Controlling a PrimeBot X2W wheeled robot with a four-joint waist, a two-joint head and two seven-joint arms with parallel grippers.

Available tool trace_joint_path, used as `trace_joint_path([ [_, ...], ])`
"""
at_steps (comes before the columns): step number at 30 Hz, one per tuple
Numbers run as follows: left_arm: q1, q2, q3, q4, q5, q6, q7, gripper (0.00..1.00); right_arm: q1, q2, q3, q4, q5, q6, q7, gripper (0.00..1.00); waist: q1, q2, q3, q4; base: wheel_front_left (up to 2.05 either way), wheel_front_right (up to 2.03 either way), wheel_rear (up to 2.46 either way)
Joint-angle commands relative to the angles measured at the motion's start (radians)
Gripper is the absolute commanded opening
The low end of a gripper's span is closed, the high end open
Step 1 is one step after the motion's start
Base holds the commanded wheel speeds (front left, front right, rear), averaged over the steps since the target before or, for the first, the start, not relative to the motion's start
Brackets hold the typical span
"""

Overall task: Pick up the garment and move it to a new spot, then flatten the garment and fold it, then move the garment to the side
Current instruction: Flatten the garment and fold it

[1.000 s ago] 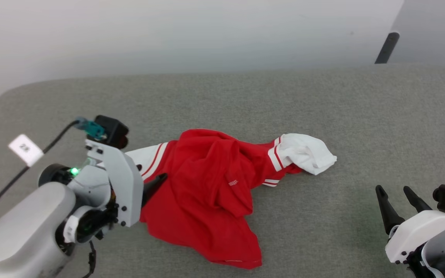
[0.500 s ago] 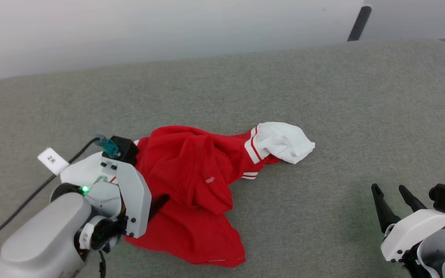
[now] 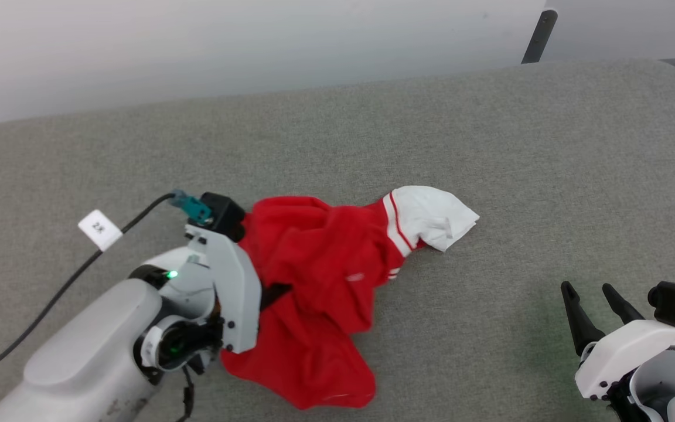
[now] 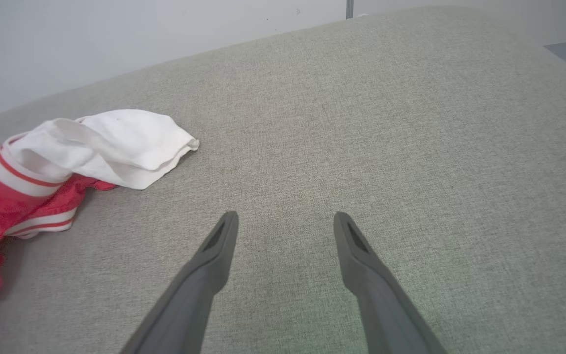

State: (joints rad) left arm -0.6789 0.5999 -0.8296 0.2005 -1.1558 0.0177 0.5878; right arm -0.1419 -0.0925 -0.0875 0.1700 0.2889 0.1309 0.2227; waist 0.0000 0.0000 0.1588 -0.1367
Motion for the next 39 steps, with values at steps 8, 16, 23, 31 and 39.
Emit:
trace_joint_path([
  [8,0.04,-0.017,-0.024,-0.151,-0.06,0.027,0.069,0.0,0.003,0.001,0.0,-0.008,0.001,0.0,0.002,1.0,0.0,0.0,0.004,0.006,0.0,0.0,0.0],
  [16,0.065,-0.008,-0.046,-0.156,-0.026,0.035,0.054,1.0,-0.004,0.006,0.003,-0.001,0.005,0.0,0.0,1.0,0.0,0.0,0.009,0.007,0.0,0.0,0.0],
  [23,0.048,0.026,-0.014,-0.186,-0.039,0.039,0.046,1.0,0.015,0.006,-0.007,0.004,-0.005,0.0,0.006,1.0,0.0,0.0,-0.021,0.026,0.0,0.0,0.0],
  [31,0.043,0.094,0.055,-0.21,-0.026,0.061,-0.011,1.0,0.039,-0.007,-0.005,-0.008,-0.006,0.0,0.027,1.0,0.0,0.0,-0.082,0.062,0.0,0.0,0.0],
  [39,0.042,0.116,0.072,-0.116,0.028,0.034,-0.095,1.0,0.056,-0.016,0.004,-0.03,-0.001,0.0,0.045,1.0,0.0,0.0,-0.101,0.075,0.0,0.0,0.0],
])
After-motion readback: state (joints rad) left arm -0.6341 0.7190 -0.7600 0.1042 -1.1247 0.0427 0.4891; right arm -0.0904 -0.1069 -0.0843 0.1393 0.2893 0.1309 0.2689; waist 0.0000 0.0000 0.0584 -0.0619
